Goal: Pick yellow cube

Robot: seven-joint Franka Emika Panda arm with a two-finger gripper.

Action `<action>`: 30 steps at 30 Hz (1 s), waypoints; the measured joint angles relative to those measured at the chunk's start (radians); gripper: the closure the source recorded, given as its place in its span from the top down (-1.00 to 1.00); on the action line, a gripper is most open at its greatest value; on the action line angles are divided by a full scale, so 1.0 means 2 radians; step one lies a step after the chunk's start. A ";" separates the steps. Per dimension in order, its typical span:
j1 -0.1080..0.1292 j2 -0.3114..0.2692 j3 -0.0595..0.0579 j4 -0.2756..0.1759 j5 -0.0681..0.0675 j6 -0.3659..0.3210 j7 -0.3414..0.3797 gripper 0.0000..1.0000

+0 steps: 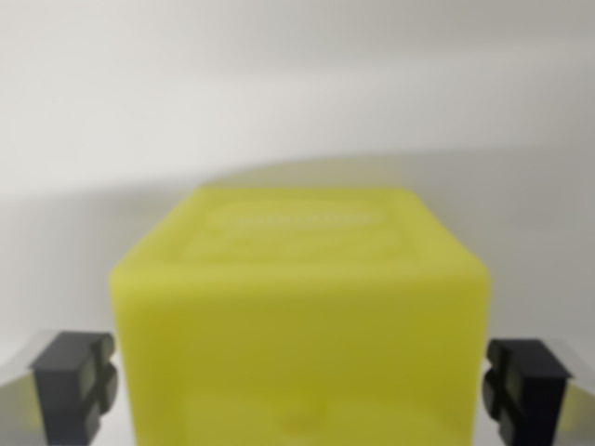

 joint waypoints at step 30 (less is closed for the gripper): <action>0.000 -0.056 0.000 -0.015 0.002 -0.041 -0.002 -1.00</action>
